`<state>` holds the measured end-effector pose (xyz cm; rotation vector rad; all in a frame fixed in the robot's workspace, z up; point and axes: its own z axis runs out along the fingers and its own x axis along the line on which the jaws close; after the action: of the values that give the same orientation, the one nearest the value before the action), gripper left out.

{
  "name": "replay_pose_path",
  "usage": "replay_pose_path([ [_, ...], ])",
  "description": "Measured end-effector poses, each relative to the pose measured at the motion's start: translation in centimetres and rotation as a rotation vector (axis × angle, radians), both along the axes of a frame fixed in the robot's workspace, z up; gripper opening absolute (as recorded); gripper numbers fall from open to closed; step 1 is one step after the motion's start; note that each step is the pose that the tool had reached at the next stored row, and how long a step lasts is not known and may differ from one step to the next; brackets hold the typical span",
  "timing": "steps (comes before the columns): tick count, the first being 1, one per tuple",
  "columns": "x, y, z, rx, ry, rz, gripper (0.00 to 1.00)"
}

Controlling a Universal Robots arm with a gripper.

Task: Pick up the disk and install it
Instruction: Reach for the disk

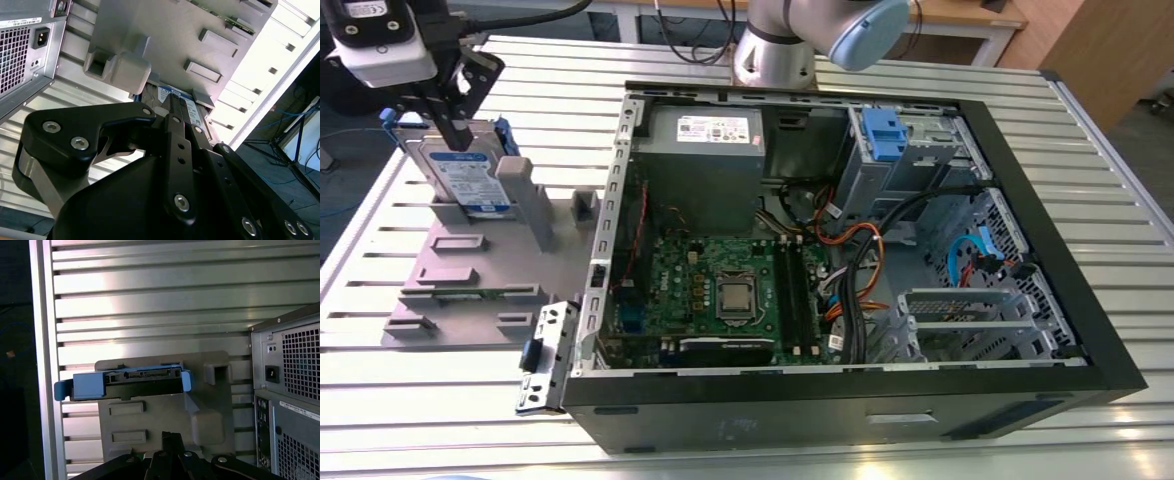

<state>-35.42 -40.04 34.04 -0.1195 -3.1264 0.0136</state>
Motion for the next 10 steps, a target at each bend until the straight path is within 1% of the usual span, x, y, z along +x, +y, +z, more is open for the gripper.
replay_pose_path([
  [5,-0.13,0.0,-0.04,0.0,0.0001,0.0,0.11],
  [10,-0.46,0.0,-0.08,-0.0001,0.0002,0.0,0.11],
])
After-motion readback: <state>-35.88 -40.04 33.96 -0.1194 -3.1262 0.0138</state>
